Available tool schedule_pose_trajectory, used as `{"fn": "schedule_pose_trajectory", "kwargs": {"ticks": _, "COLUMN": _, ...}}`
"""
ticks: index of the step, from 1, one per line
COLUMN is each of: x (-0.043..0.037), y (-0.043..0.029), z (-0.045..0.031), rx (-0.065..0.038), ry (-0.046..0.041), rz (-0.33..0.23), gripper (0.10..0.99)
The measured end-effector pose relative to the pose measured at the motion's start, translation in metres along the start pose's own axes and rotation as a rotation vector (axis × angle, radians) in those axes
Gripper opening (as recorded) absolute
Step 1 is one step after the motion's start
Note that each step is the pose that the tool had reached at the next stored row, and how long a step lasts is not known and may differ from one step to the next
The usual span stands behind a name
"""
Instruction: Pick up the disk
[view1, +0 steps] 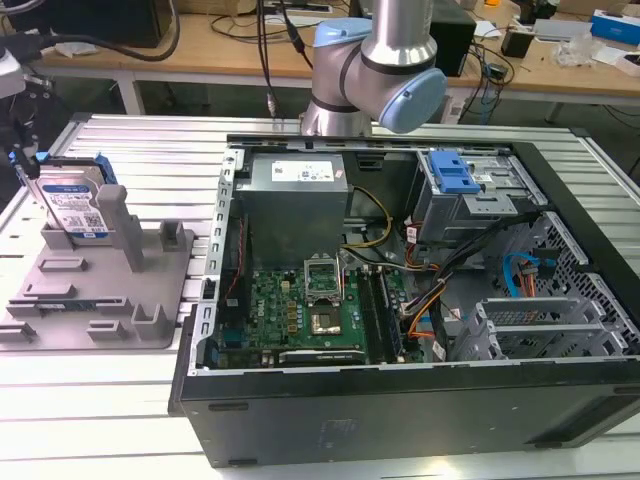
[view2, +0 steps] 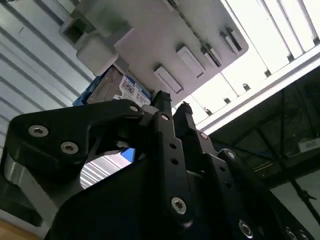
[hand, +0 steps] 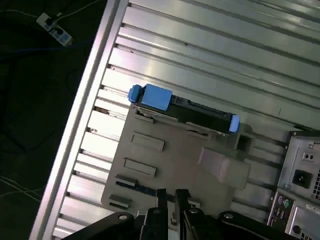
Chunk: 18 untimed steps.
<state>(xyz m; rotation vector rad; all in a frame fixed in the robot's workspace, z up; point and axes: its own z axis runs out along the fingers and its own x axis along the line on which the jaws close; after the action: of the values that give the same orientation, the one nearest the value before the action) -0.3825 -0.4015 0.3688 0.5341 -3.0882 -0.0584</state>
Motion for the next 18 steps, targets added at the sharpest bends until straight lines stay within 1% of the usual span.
{"fn": "schedule_pose_trajectory", "kwargs": {"ticks": 1, "x": 0.0000, "y": 0.0000, "z": 0.0001, "rx": 0.000, "ry": 0.0020, "rz": -0.050, "gripper": 0.298}}
{"fn": "schedule_pose_trajectory", "kwargs": {"ticks": 2, "x": 0.0000, "y": 0.0000, "z": 0.0002, "rx": 0.001, "ry": 0.0033, "rz": -0.077, "gripper": 0.416}}
{"fn": "schedule_pose_trajectory", "kwargs": {"ticks": 3, "x": 0.0000, "y": -0.0001, "z": 0.0003, "rx": 0.002, "ry": 0.0059, "rz": -0.130, "gripper": 0.478}}
{"fn": "schedule_pose_trajectory", "kwargs": {"ticks": 4, "x": 0.0000, "y": -0.0001, "z": 0.0005, "rx": 0.007, "ry": 0.0099, "rz": -0.179, "gripper": 0.541}}
{"fn": "schedule_pose_trajectory", "kwargs": {"ticks": 6, "x": 0.0000, "y": 0.0000, "z": 0.0007, "rx": 0.008, "ry": 0.0125, "rz": -0.252, "gripper": 0.541}}
{"fn": "schedule_pose_trajectory", "kwargs": {"ticks": 7, "x": 0.0000, "y": 0.0000, "z": 0.0007, "rx": 0.008, "ry": 0.0130, "rz": -0.270, "gripper": 0.541}}
{"fn": "schedule_pose_trajectory", "kwargs": {"ticks": 9, "x": 0.0000, "y": -0.0001, "z": 0.0009, "rx": 0.009, "ry": 0.0148, "rz": -0.325, "gripper": 0.541}}
{"fn": "schedule_pose_trajectory", "kwargs": {"ticks": 14, "x": 0.0000, "y": -0.0001, "z": 0.0014, "rx": 0.009, "ry": 0.0179, "rz": -0.419, "gripper": 0.541}}
{"fn": "schedule_pose_trajectory", "kwargs": {"ticks": 15, "x": 0.0000, "y": -0.0001, "z": 0.0017, "rx": 0.009, "ry": 0.0192, "rz": -0.455, "gripper": 0.541}}
{"fn": "schedule_pose_trajectory", "kwargs": {"ticks": 18, "x": 0.0000, "y": -0.0001, "z": 0.0025, "rx": 0.009, "ry": 0.0216, "rz": -0.525, "gripper": 0.541}}
